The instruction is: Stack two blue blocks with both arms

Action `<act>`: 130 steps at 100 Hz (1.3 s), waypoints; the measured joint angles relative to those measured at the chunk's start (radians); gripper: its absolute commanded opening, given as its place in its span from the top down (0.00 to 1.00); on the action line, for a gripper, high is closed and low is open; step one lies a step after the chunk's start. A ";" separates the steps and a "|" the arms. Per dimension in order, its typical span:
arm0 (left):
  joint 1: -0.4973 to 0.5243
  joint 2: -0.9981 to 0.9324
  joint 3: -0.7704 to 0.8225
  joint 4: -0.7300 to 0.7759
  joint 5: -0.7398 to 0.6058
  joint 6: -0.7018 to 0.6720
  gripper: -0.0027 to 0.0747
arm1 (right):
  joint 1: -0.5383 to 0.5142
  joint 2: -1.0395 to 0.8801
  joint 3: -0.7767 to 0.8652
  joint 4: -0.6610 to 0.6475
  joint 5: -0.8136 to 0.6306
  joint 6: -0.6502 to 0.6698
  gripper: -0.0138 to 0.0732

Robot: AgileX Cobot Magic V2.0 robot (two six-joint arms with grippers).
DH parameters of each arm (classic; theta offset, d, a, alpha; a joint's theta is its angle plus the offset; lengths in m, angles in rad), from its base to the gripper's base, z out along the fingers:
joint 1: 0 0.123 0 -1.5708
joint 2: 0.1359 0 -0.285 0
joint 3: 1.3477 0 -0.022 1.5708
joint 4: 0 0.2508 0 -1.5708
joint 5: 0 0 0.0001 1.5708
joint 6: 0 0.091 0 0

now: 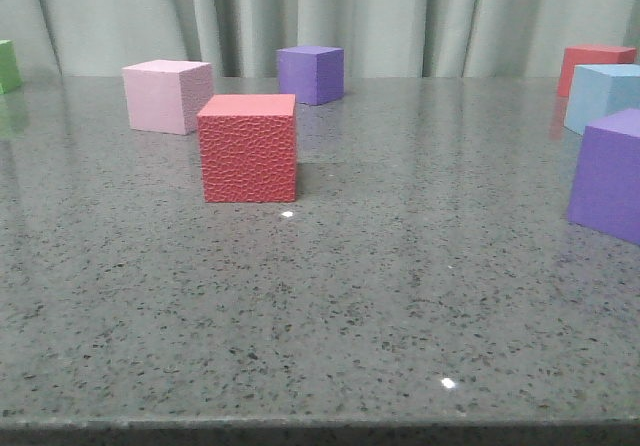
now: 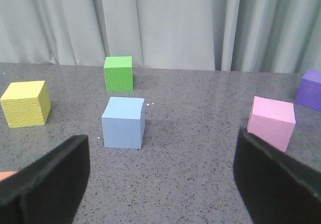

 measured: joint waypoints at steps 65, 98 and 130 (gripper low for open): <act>0.000 0.205 -0.233 0.028 0.142 0.000 0.25 | 0.000 0.274 -0.355 -0.002 0.152 0.000 0.22; 0.000 0.236 -0.241 0.028 0.148 0.000 0.25 | 0.000 0.587 -0.651 -0.002 0.328 -0.010 0.22; 0.000 0.236 -0.244 0.028 0.148 0.000 0.25 | 0.000 0.868 -0.888 -0.002 0.475 -0.010 0.22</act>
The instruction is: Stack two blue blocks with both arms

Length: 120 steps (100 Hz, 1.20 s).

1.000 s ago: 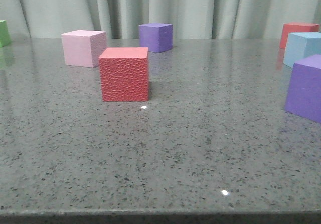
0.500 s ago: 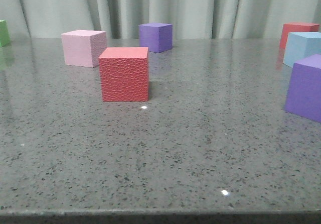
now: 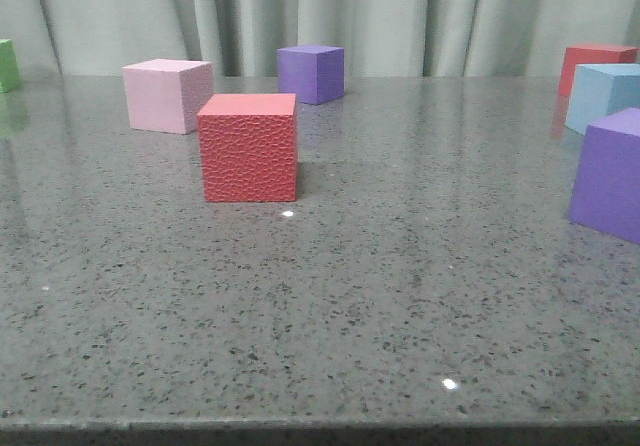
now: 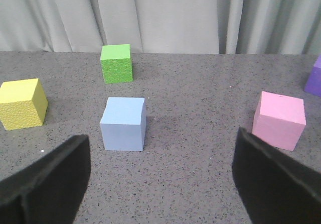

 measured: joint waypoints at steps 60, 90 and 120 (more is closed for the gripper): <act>0.000 0.000 0.000 0.000 0.000 0.000 0.25 | 0.000 0.329 -0.215 0.035 0.146 -0.034 0.15; 0.000 0.000 0.000 0.000 0.000 0.000 0.25 | 0.000 0.414 -0.258 0.044 0.162 -0.052 0.15; 0.000 0.000 0.000 0.000 0.000 0.000 0.25 | 0.000 0.443 -0.262 0.044 0.158 -0.054 0.15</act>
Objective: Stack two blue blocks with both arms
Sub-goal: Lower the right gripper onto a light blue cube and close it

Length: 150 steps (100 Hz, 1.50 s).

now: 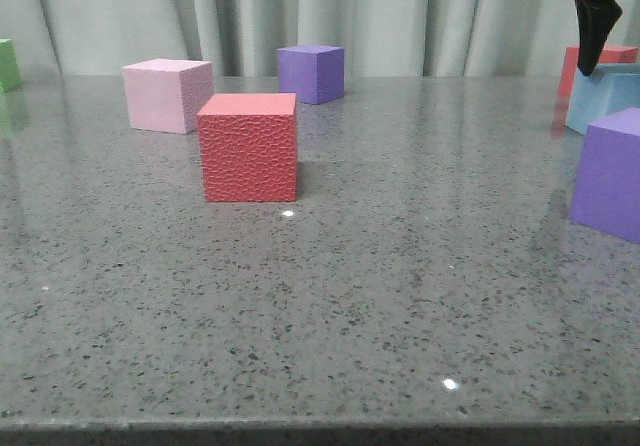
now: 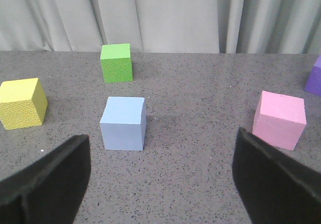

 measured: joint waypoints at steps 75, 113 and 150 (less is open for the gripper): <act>0.000 0.000 0.000 0.001 0.000 0.000 0.25 | 0.000 0.036 0.000 0.000 -0.018 0.000 0.46; 0.000 0.000 0.000 0.001 0.000 0.000 0.25 | 0.000 0.036 0.000 0.000 -0.030 0.000 0.49; 0.000 0.000 0.000 0.008 0.000 0.000 0.25 | 0.016 0.027 0.000 0.091 0.003 0.011 0.49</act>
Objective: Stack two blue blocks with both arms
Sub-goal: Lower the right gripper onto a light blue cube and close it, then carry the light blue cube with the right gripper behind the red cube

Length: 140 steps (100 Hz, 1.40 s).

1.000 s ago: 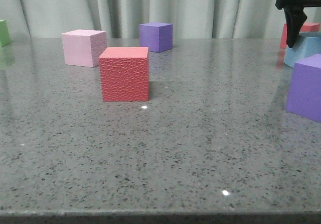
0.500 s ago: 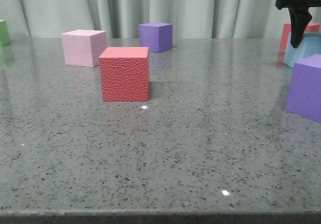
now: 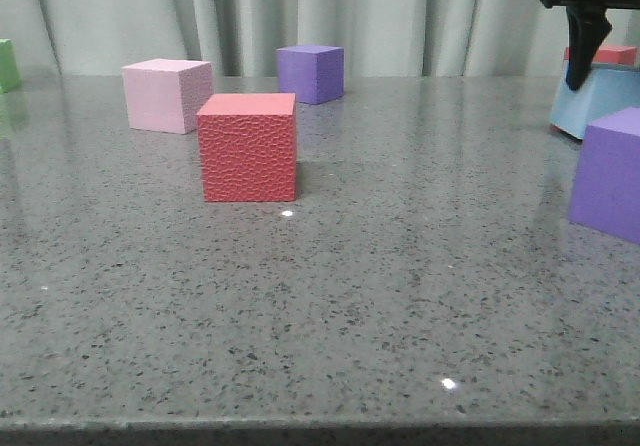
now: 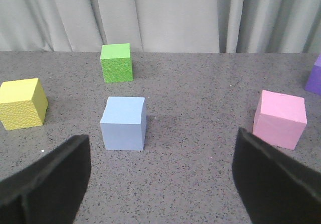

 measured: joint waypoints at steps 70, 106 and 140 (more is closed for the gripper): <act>0.000 0.000 0.000 0.010 0.000 0.000 0.25 | 0.420 0.016 -0.244 -0.154 0.085 0.344 0.53; 0.000 0.000 0.000 0.010 0.000 0.000 0.25 | 0.517 0.036 -0.254 -0.154 0.024 0.476 0.53; 0.000 0.000 0.000 0.010 0.000 0.000 0.25 | 0.557 0.183 -0.392 -0.133 0.022 0.494 0.53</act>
